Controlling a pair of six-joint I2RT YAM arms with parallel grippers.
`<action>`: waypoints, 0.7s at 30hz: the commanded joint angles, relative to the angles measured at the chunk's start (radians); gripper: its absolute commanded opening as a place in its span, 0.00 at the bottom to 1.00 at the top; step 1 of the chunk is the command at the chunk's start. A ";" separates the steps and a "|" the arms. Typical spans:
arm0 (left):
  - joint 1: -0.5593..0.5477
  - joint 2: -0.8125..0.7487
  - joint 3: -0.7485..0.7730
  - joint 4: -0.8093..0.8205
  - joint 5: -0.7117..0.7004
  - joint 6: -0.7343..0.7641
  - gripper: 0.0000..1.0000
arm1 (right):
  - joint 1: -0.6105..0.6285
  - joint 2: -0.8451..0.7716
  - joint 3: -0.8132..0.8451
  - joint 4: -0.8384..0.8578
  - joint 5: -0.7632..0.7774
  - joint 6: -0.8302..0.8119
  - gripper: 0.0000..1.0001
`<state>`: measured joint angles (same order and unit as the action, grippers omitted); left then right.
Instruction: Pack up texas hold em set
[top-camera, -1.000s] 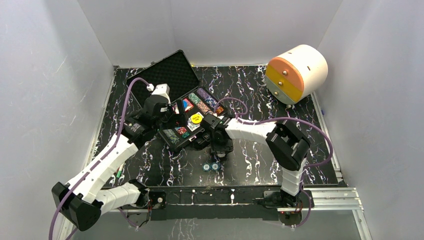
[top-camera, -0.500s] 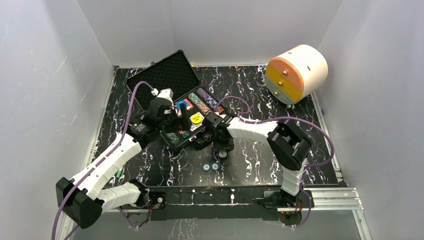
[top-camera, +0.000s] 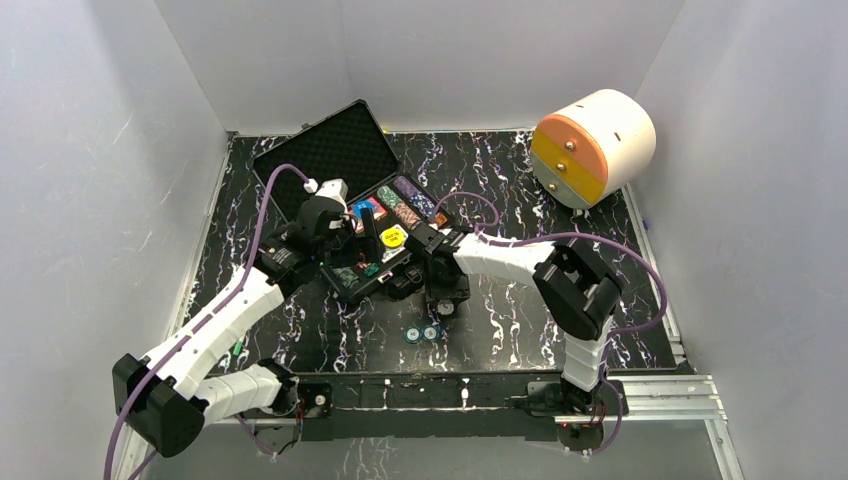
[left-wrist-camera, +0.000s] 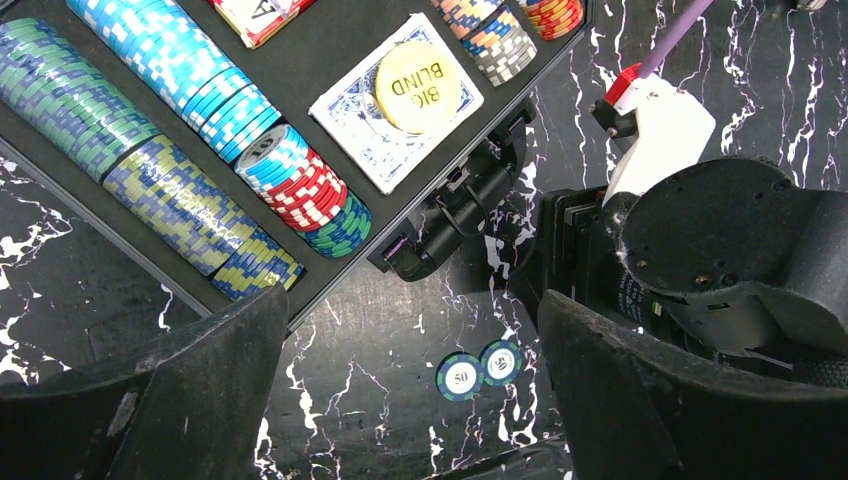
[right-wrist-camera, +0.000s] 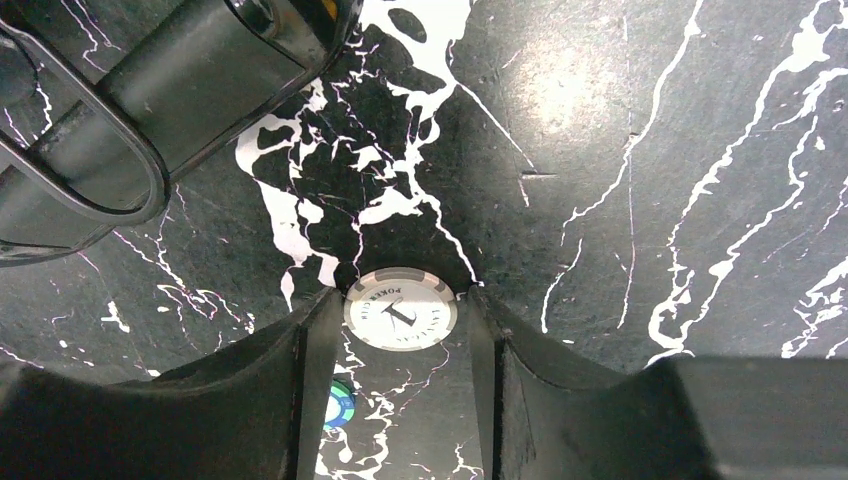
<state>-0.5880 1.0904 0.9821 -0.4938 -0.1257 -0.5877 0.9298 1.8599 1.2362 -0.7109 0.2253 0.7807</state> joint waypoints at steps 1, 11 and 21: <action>0.003 -0.007 0.005 0.014 0.013 0.009 0.95 | 0.003 0.065 -0.020 -0.025 -0.041 -0.029 0.55; 0.004 -0.001 0.006 0.015 0.018 0.008 0.95 | 0.003 0.077 -0.022 -0.040 -0.060 -0.019 0.57; 0.004 -0.005 -0.025 0.031 0.066 0.007 0.95 | 0.003 0.043 -0.026 -0.013 -0.041 -0.035 0.43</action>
<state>-0.5880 1.0916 0.9791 -0.4911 -0.1112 -0.5850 0.9268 1.8671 1.2434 -0.7170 0.1928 0.7322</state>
